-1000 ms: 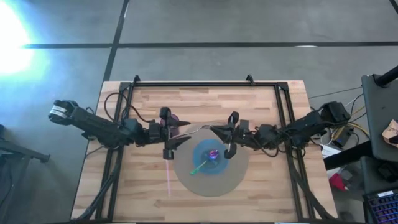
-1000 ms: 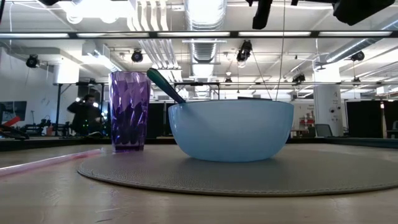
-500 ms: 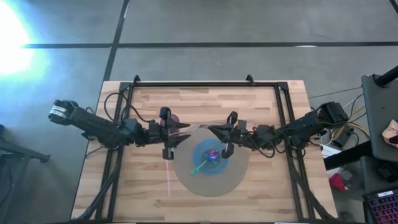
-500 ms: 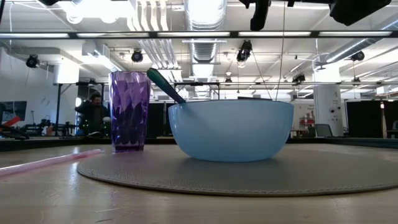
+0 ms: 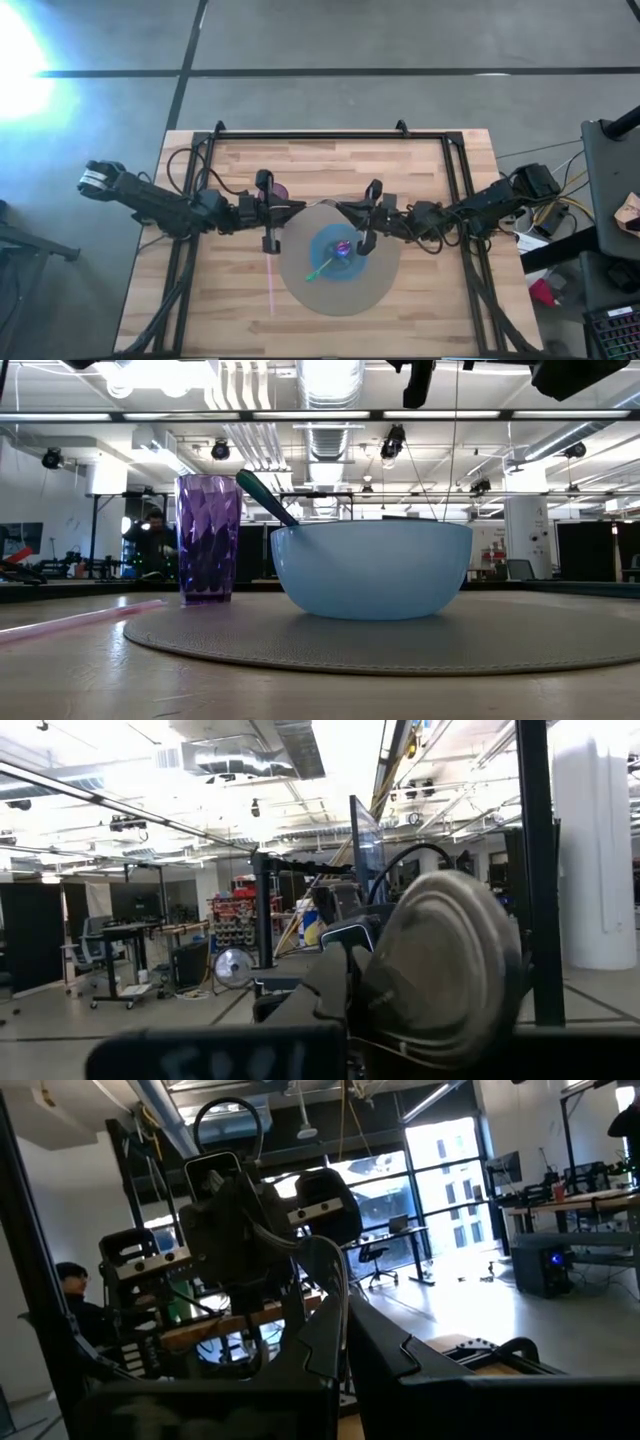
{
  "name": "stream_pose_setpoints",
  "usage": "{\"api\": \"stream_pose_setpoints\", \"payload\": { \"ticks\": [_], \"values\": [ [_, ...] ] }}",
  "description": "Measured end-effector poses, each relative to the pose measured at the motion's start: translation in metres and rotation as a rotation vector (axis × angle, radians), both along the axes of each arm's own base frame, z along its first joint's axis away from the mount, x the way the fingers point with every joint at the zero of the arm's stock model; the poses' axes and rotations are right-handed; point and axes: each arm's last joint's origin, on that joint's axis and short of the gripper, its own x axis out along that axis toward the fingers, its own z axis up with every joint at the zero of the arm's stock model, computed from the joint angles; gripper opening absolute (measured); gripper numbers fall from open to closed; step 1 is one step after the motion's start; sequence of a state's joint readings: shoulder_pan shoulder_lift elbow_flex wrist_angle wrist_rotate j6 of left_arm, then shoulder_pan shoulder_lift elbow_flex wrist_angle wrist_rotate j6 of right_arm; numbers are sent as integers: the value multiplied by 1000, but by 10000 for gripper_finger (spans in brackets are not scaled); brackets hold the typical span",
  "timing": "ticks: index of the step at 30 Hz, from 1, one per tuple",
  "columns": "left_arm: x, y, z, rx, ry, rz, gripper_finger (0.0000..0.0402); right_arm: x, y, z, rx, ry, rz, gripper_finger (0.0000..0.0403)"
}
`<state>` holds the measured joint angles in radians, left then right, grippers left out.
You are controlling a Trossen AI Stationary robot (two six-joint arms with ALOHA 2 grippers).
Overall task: Pick & Place Utensil
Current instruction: Put the purple spoon into the bowl
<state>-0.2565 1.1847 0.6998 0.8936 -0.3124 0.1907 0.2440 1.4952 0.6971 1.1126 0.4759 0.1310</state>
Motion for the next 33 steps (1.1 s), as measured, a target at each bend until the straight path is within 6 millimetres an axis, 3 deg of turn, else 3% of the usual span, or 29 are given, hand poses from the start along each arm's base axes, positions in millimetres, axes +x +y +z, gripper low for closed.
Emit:
{"api": "stream_pose_setpoints", "payload": {
  "ticks": [14,25,33],
  "values": [
    [0,0,0,-11,4,2,1,0,0,-1,-8,11,0,12],
    [1,0,-3,-26,25,27,0,-3,-1,3,-20,30,2,104],
    [0,2,-3,-67,32,102,0,-23,-6,21,-43,126,1,149]
  ]
}}
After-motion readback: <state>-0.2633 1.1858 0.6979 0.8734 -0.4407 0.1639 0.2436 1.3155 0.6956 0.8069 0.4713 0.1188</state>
